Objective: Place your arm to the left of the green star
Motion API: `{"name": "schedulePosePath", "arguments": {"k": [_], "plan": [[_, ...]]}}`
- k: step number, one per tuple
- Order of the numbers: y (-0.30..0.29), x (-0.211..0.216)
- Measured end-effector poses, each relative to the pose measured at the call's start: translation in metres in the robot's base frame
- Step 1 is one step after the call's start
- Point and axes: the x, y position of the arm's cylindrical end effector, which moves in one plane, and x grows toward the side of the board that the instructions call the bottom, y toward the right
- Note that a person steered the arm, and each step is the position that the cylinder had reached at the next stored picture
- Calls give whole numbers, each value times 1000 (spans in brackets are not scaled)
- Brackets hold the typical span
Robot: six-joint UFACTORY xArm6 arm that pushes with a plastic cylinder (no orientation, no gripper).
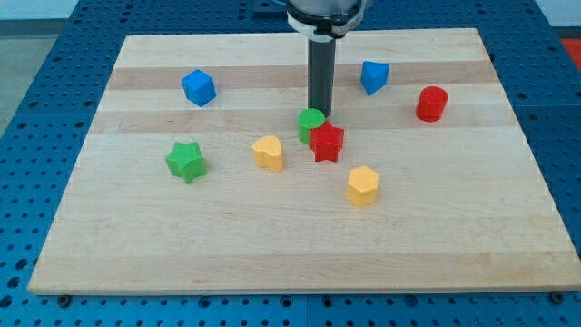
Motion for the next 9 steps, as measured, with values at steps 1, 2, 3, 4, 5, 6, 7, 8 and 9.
{"name": "schedulePosePath", "arguments": {"k": [1,2,3,4,5,6,7,8,9], "plan": [[-1,-6],[-32,-16],[-78,-16],[-95,31],[-96,55],[-122,40],[-178,25],[-226,61],[-242,72]]}}
